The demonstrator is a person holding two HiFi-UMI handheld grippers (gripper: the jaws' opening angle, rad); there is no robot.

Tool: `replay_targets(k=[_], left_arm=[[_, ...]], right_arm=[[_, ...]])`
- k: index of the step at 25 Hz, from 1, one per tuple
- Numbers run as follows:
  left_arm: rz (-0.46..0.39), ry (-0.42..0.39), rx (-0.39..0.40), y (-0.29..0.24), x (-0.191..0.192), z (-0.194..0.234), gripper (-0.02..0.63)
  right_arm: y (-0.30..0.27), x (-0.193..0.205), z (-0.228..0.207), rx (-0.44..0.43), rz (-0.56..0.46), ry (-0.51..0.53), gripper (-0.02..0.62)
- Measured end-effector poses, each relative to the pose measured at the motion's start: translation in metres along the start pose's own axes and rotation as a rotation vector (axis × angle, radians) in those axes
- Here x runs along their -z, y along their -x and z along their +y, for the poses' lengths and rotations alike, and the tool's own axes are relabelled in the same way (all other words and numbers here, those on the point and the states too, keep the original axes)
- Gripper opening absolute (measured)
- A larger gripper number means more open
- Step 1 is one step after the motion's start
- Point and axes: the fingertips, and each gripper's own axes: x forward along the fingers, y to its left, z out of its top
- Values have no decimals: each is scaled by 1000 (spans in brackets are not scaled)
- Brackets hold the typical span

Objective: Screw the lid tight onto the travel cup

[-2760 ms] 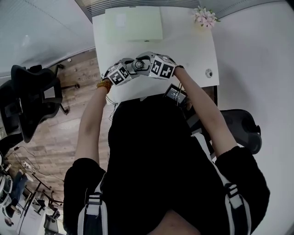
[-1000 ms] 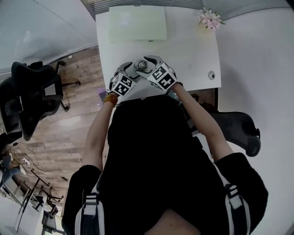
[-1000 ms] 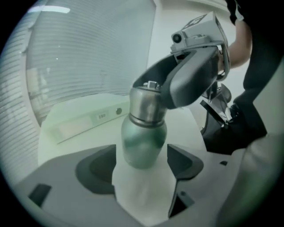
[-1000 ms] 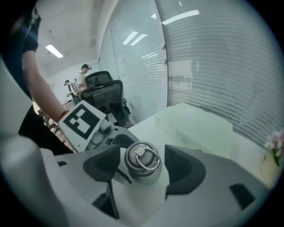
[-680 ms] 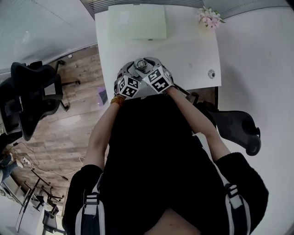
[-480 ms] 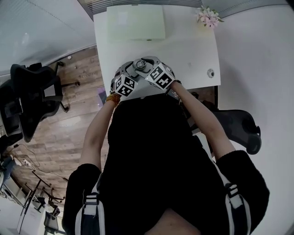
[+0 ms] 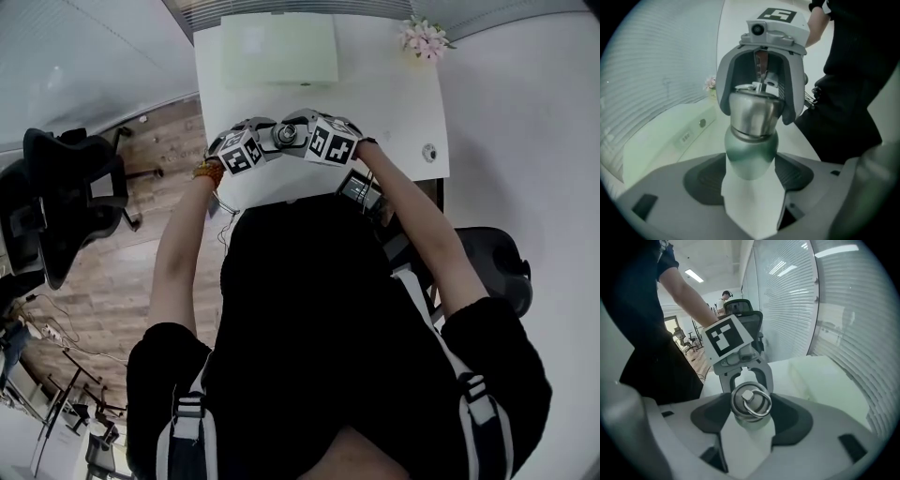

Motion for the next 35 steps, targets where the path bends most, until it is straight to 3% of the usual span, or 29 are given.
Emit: replay_targets(k=[2, 6, 9, 12, 16, 19, 26, 28, 31, 35], left_arm=[[-19, 69, -94, 2, 2, 2, 337], [-89, 326, -342, 12, 12, 3, 347], [-107, 439, -454, 12, 13, -3, 347], [-106, 449, -491, 5, 3, -2, 342], [-88, 389, -462, 0, 0, 0, 324], [-71, 313, -383, -1, 3, 0, 320], [43, -15, 2, 2, 9, -5, 321], [77, -65, 72, 0, 8, -9, 322], [82, -52, 70, -2, 7, -8, 328], [16, 110, -93, 4, 12, -5, 336]], right_arm=[[6, -5, -1, 38, -48, -41, 304], [24, -20, -13, 199, -239, -341, 318], [18, -9, -17, 360, -168, -413, 313], [9, 0, -14, 403, -121, -465, 278], [6, 0, -12, 368, -143, -472, 272], [3, -2, -11, 282, -121, -367, 272], [-10, -11, 4, -44, -58, -149, 264], [-10, -8, 9, -101, -36, -118, 264], [-7, -6, 10, -96, -31, -81, 266], [13, -17, 2, 62, -154, -165, 314]])
